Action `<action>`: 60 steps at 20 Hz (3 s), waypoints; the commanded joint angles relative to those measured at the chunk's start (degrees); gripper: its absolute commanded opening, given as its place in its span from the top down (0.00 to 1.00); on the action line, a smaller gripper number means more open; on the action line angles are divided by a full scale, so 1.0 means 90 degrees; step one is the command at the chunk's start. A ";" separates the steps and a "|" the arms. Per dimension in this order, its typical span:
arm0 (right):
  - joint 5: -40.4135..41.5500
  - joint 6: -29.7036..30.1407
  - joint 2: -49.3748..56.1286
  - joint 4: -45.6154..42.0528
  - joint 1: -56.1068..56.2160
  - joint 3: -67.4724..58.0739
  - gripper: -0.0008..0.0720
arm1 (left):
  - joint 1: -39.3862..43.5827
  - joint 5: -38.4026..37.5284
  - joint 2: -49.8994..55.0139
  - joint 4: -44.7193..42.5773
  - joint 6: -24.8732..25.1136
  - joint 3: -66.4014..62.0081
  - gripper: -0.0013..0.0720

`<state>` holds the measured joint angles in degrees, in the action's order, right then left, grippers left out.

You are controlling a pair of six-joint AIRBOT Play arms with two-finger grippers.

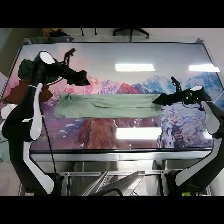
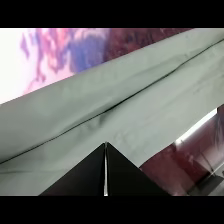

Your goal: Fold the shirts.

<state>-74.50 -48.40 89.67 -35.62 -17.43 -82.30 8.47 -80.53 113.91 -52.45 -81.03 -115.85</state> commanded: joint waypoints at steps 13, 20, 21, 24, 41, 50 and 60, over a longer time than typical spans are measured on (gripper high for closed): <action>-0.2642 -0.1098 -0.2035 0.1139 -0.0578 -0.1613 0.96 | 0.3128 0.3716 0.1705 0.1294 -0.0287 -0.0012 0.96; -0.2616 -0.1277 -0.2006 0.1151 -0.0291 -0.1605 0.96 | 0.2047 0.1438 0.0799 0.3215 0.0685 -0.0221 0.97; -0.2526 -0.1314 -0.1984 0.1156 -0.0083 -0.1605 0.96 | 0.1637 0.0952 0.0398 0.3711 0.0882 -0.0158 0.97; -0.1515 -0.1348 -0.1848 0.1151 0.0940 -0.1603 0.96 | 0.0325 -0.0282 -0.0797 0.5234 0.1239 -0.0119 0.97; 0.3820 0.1358 0.0131 0.3092 0.5479 -0.1620 0.21 | -0.2518 -0.1634 -0.3580 0.5637 0.2152 0.1673 0.97; 0.0537 -0.2970 -0.0733 -0.2159 0.2327 -0.1124 0.08 | -0.2518 -0.1729 -0.3580 0.5661 0.2188 0.1919 0.96; 0.1078 -0.2025 0.0367 -0.0486 0.2297 -0.0053 0.09 | -0.2518 -0.1722 -0.3577 0.5659 0.2188 0.1919 0.97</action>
<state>-64.86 -69.80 89.78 -44.60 2.85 -83.64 -14.15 -96.05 81.71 -1.48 -61.39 -98.61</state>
